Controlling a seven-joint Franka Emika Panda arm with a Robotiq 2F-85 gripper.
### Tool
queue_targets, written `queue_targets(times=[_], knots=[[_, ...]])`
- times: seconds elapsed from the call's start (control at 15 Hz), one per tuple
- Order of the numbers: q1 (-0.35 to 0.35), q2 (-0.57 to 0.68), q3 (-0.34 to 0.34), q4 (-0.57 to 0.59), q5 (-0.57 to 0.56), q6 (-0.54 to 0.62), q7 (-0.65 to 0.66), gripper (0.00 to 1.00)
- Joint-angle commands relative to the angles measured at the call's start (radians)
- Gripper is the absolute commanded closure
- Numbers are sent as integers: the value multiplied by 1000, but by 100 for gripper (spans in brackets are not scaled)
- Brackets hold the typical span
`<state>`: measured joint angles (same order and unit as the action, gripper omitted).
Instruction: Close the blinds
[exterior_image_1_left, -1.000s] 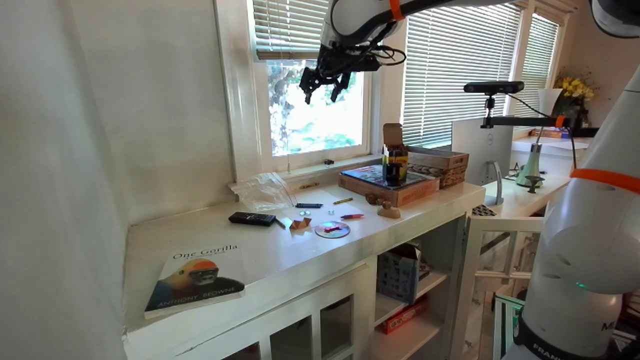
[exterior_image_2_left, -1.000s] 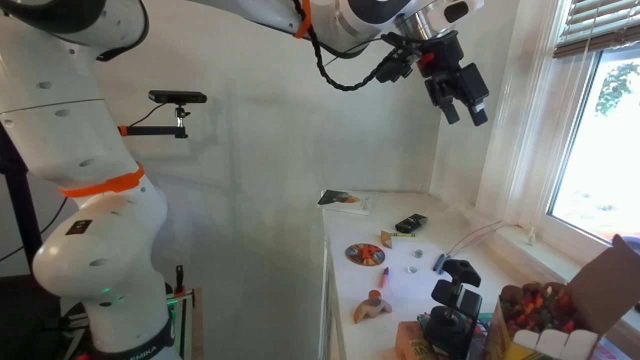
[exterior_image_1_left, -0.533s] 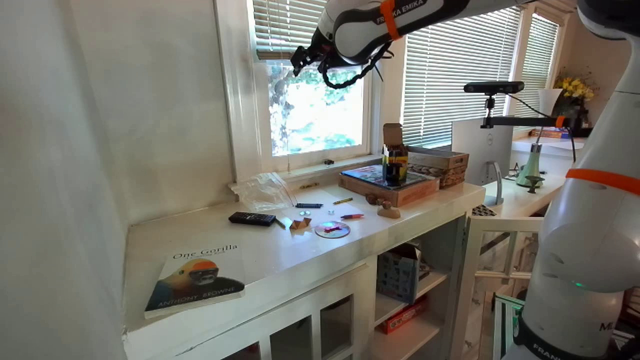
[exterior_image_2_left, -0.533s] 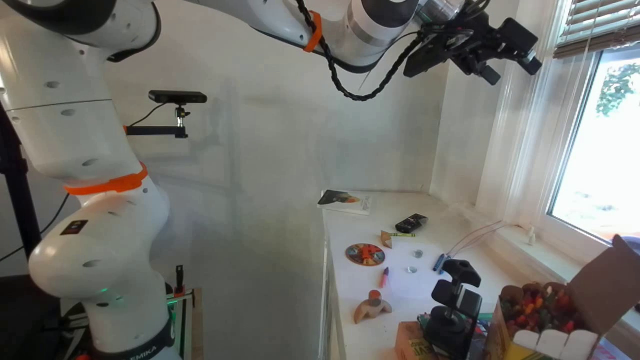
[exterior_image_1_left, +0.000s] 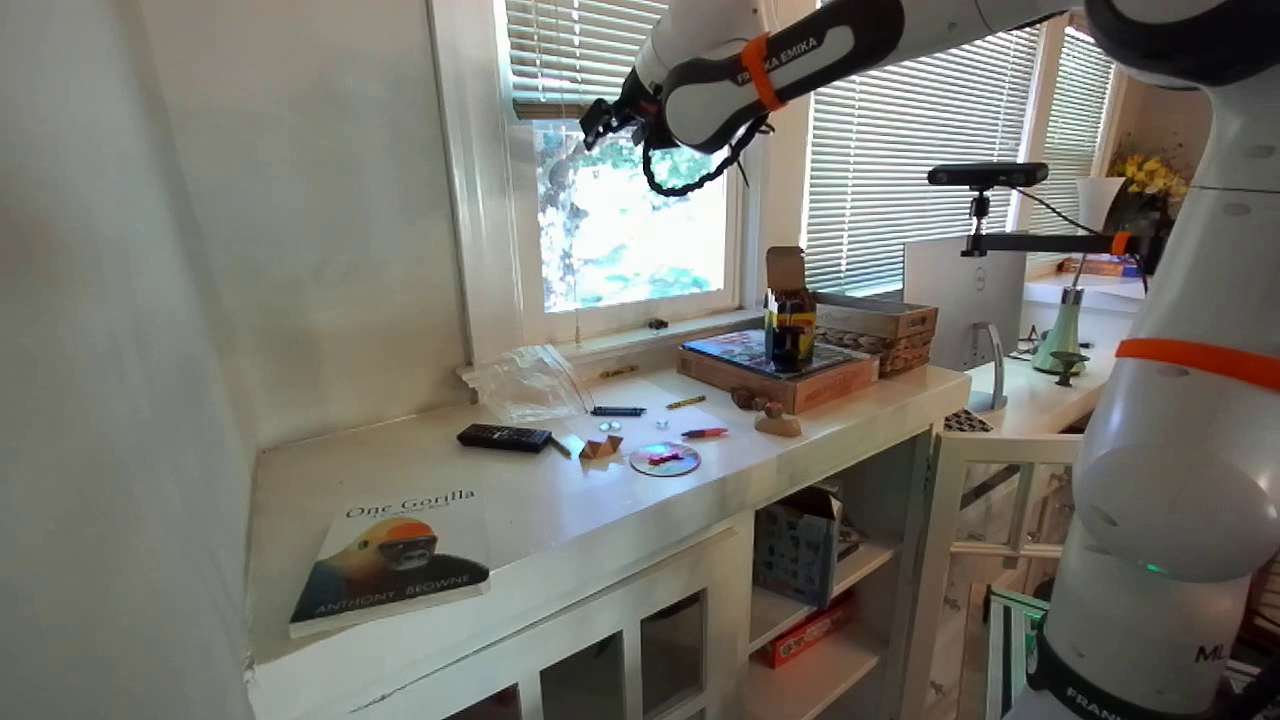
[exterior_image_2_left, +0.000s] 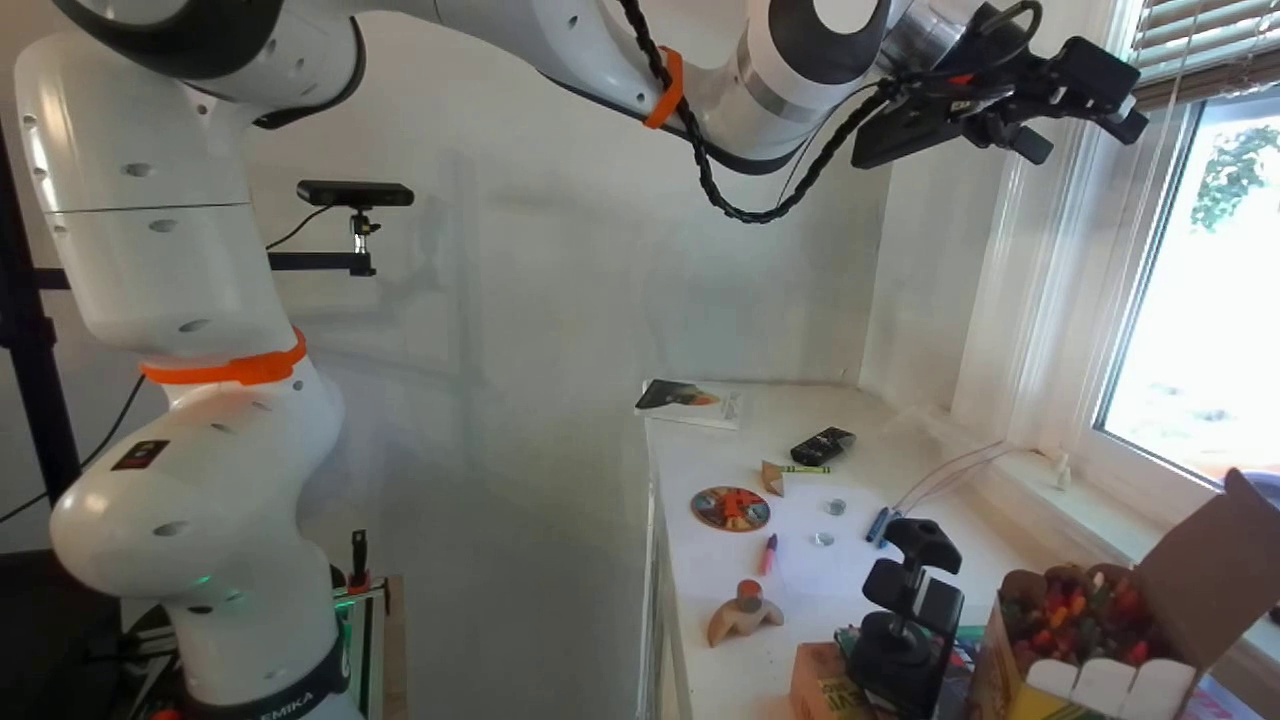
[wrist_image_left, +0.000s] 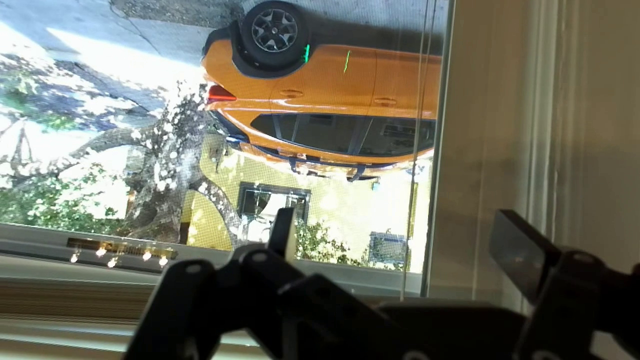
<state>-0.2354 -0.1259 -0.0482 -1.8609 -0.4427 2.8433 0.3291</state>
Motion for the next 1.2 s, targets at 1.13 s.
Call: queue_targets(times=[1.13], knots=[[6,122,-22,101,43,185,-73,0]])
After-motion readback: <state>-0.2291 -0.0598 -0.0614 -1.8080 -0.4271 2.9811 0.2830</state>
